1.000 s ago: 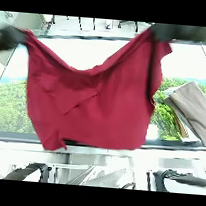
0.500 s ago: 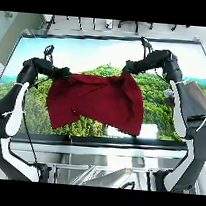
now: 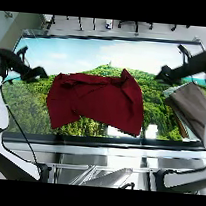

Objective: Fold the shirts.

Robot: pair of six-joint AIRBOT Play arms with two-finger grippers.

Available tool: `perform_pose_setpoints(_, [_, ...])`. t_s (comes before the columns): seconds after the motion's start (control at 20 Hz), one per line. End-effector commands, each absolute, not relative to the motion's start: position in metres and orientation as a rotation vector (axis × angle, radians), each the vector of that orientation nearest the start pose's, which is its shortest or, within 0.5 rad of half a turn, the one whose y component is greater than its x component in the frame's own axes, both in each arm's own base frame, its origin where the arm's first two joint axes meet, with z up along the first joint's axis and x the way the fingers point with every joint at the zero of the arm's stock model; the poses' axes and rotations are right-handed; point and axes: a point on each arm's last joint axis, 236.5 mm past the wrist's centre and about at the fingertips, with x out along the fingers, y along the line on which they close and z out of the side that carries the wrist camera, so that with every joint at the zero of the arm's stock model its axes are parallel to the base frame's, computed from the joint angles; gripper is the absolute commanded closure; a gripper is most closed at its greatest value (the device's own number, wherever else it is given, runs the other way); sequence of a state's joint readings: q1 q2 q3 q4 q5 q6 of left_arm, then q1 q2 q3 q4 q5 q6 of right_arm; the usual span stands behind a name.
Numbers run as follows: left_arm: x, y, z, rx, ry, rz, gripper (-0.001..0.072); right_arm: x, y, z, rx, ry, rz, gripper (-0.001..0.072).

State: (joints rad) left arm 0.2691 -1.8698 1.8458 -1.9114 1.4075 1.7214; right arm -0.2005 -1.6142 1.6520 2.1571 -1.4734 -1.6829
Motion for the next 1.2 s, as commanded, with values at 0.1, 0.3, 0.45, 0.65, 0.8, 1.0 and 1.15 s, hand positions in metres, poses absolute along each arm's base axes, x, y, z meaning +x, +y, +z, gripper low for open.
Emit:
perform_pose_setpoints(0.1, [0.468, 0.066, -0.084, -0.547, 1.397, -0.225, -0.0001, 0.327, 0.013, 0.0, 0.661, 1.348, 0.134, 0.0362])
perform_pose_setpoints(0.3, [0.478, 0.048, -0.108, -0.591, 1.446, -0.325, 0.0, 0.256, 0.046, -0.045, 0.785, 1.419, 0.118, 0.0362])
perform_pose_setpoints(0.45, [0.475, 0.029, -0.107, -0.594, 1.522, -0.432, 0.0, 0.239, 0.075, -0.054, 0.894, 1.393, 0.181, 0.0362])
perform_pose_setpoints(0.65, [0.445, 0.015, -0.102, -0.618, 1.67, -0.562, 0.0301, 0.226, 0.079, -0.07, 0.91, 1.421, 0.171, 0.0361])
perform_pose_setpoints(0.8, [0.435, 0.013, -0.109, -0.636, 1.7, -0.572, 0.065, 0.231, 0.08, -0.077, 0.886, 1.415, 0.164, 0.0345])
perform_pose_setpoints(1.0, [0.441, 0.014, -0.112, -0.631, 1.675, -0.557, 0.0695, 0.235, 0.097, -0.101, 0.83, 1.459, 0.165, 0.0303])
perform_pose_setpoints(1.15, [0.44, 0.013, -0.112, -0.631, 1.679, -0.56, 0.0696, 0.246, 0.107, -0.127, 0.845, 1.466, 0.124, 0.0306])
